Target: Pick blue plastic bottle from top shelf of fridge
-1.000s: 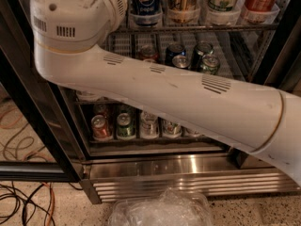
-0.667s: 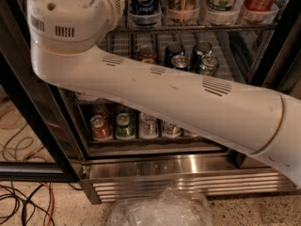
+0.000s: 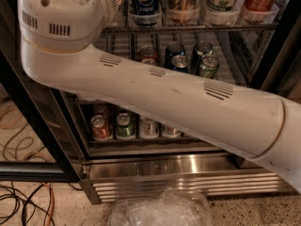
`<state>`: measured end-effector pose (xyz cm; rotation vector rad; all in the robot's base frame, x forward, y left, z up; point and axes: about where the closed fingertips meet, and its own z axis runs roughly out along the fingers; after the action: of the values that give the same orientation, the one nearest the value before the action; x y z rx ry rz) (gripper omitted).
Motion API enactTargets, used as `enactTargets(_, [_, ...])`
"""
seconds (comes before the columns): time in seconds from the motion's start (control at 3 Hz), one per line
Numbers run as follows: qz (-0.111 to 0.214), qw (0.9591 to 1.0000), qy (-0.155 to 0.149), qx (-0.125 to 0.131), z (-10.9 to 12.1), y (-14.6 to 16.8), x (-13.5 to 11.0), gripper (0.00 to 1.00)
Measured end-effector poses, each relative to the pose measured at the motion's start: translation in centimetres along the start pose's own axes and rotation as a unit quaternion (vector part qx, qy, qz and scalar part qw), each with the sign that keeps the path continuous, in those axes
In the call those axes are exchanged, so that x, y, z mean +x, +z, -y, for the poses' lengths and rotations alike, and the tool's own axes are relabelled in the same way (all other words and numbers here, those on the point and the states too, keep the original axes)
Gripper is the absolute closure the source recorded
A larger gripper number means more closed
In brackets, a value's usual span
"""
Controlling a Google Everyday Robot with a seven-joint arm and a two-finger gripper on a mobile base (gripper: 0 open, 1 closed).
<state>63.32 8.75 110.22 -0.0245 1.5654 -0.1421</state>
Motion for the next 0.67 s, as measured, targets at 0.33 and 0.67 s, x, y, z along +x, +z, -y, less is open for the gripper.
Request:
enactTargets(0.33, [0.013, 0.9999, -0.007, -0.003, 0.1, -1.2, -1.9, 1.0])
enactTargets(0.67, [0.007, 0.9997, -0.008, -0.022, -0.4, -3.7, -2.3, 1.0])
